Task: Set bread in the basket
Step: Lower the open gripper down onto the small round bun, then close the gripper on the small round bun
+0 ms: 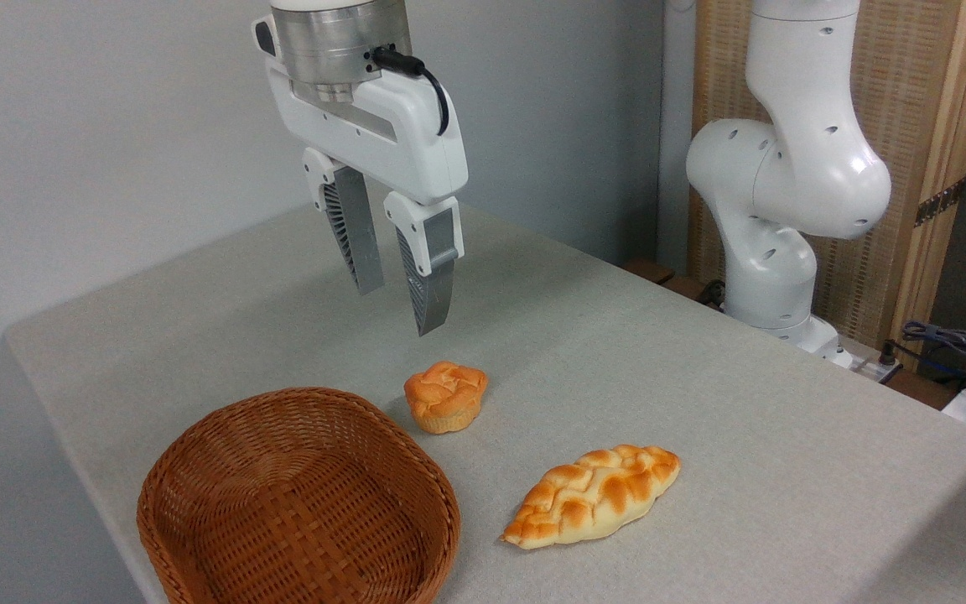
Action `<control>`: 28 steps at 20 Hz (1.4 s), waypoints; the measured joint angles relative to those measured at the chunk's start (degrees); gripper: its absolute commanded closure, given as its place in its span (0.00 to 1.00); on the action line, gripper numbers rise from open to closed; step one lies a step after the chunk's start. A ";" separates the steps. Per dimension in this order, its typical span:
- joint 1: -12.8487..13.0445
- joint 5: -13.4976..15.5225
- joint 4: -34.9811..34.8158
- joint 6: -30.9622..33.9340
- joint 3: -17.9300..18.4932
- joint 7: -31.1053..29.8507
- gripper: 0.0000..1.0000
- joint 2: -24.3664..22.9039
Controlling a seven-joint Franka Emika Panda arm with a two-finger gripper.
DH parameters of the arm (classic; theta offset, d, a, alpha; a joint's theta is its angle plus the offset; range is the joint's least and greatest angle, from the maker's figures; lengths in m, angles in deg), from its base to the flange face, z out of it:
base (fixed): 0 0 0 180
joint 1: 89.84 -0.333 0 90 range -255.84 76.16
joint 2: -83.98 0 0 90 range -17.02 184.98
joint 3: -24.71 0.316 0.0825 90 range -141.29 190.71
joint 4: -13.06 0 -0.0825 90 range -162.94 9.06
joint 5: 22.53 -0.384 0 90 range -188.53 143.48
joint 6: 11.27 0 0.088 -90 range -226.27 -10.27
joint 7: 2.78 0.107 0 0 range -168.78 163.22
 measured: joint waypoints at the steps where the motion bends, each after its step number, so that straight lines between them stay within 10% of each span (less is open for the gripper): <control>1: 0.01 0.00 0.00 0.00 0.00 0.00 0.00 0.00; 10: 0.31 0.01 -8.64 -3.35 -3.00 0.21 0.00 -4.28; 20: 0.52 -0.07 -26.19 -21.38 -10.24 1.80 0.00 -6.35; 24: 0.52 -4.30 -30.79 -22.92 -11.31 3.58 0.00 -6.32; 28: 0.53 -5.65 -32.90 -23.78 -12.15 3.60 0.52 -6.27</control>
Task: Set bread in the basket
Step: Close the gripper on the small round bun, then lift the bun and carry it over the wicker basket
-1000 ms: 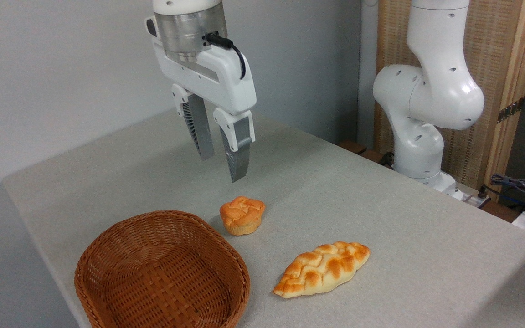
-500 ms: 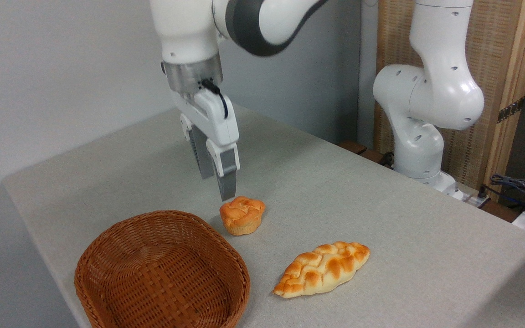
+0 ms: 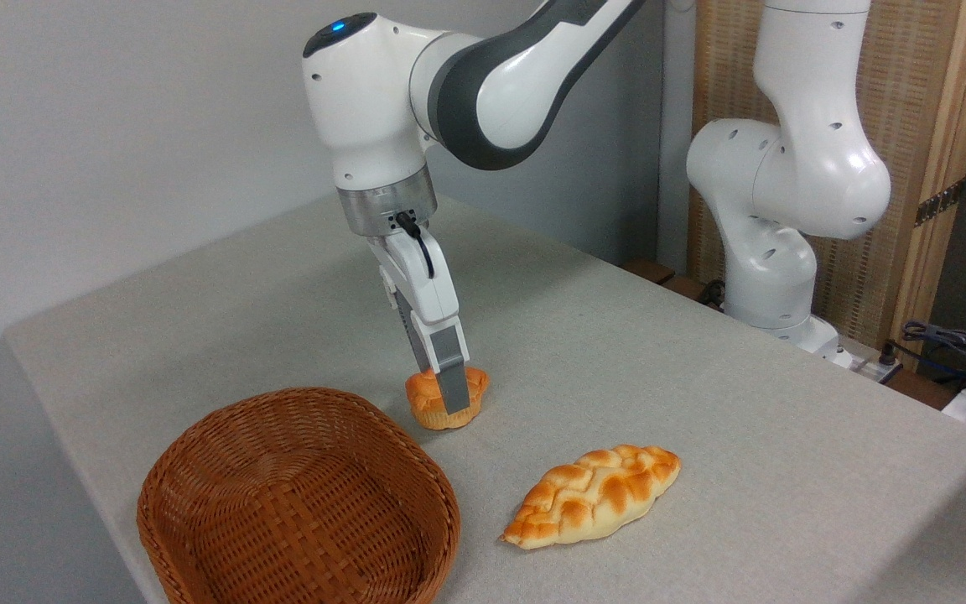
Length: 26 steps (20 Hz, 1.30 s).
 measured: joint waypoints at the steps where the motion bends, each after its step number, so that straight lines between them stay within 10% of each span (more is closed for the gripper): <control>1: 0.00 -0.04 -0.16 0.00 -0.02 0.01 0.54 0.00; 19: -0.14 -0.04 -0.61 -0.01 -0.01 1.59 0.94 0.23; 26: -0.49 -0.04 2.50 5.07 0.22 1.60 0.94 0.45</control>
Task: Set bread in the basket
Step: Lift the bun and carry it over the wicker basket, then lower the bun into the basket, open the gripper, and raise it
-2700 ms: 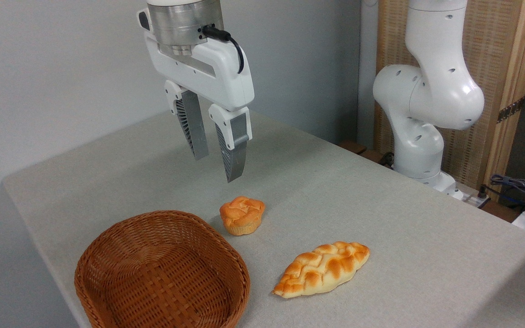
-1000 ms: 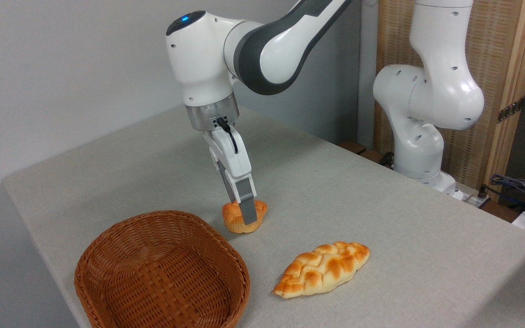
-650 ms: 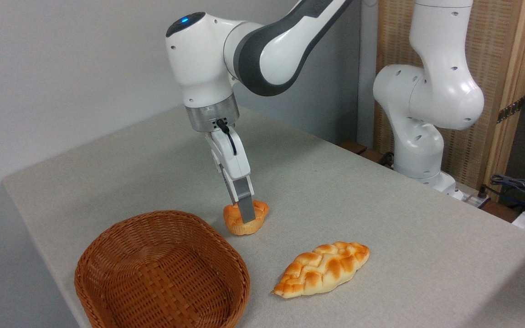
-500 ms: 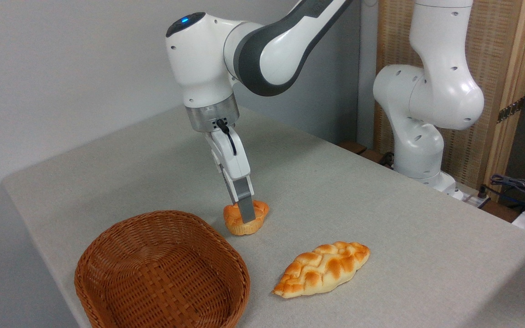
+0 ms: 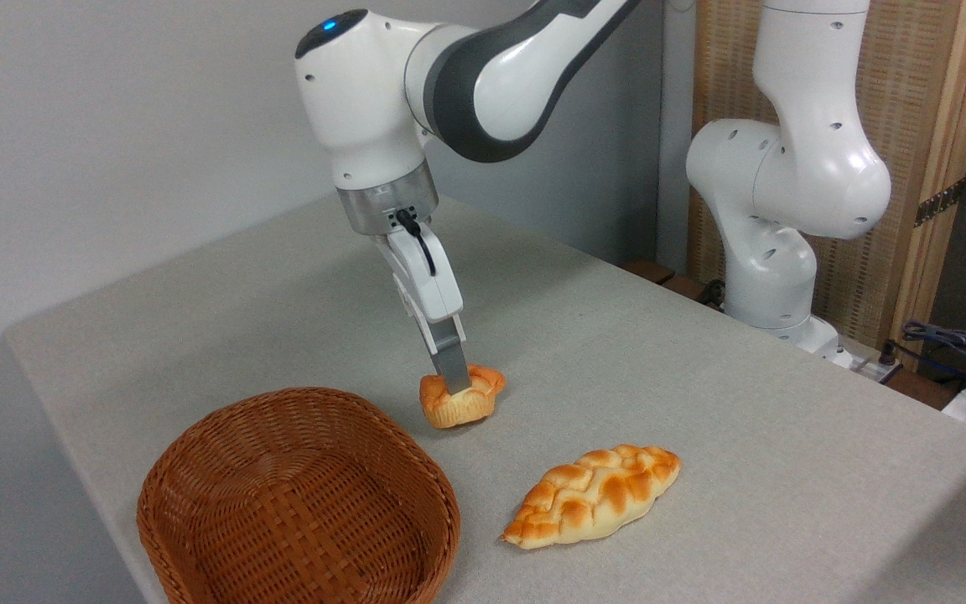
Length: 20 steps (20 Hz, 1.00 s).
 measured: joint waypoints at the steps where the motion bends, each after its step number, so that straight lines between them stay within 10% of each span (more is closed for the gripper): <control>1: -0.01 0.00 0.81 0.82 0.05 0.00 0.94 0.07; 8: -0.15 1.43 17.90 9.73 3.15 0.08 0.90 4.23; 15: 0.00 1.71 27.62 1.70 3.75 0.09 0.76 14.71; 20: 0.24 1.70 27.78 -3.16 2.80 0.36 0.43 18.58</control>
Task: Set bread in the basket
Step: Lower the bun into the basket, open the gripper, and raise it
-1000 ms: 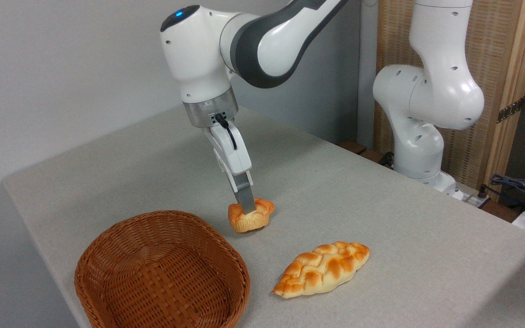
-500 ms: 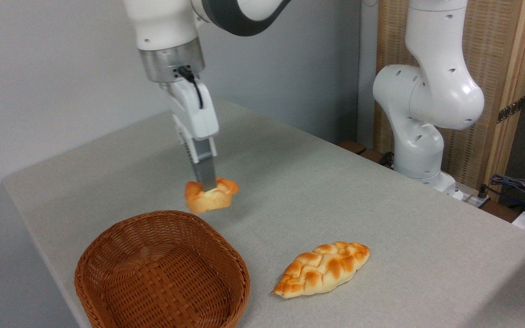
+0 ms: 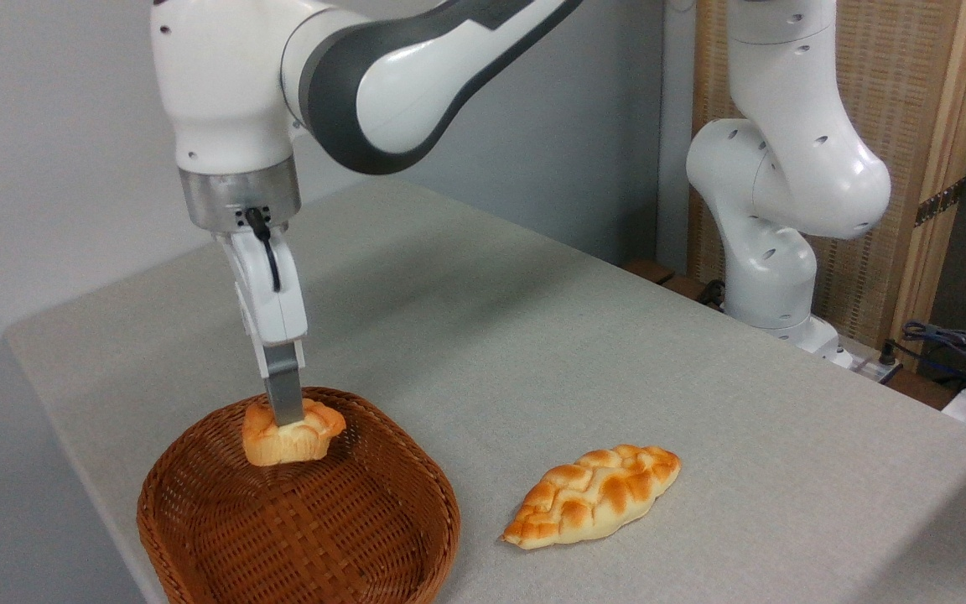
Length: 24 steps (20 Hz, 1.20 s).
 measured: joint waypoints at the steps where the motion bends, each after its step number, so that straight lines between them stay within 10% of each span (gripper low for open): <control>1: 0.01 -0.01 -0.15 0.00 -0.31 0.25 0.31 0.36; 4: 0.04 -1.50 -0.44 -0.21 -1.05 1.25 0.00 1.15; 20: -0.24 -2.01 0.39 -1.60 -0.86 -0.81 0.00 -0.30; 24: -0.40 -1.83 0.74 8.22 0.76 -6.19 0.00 -6.14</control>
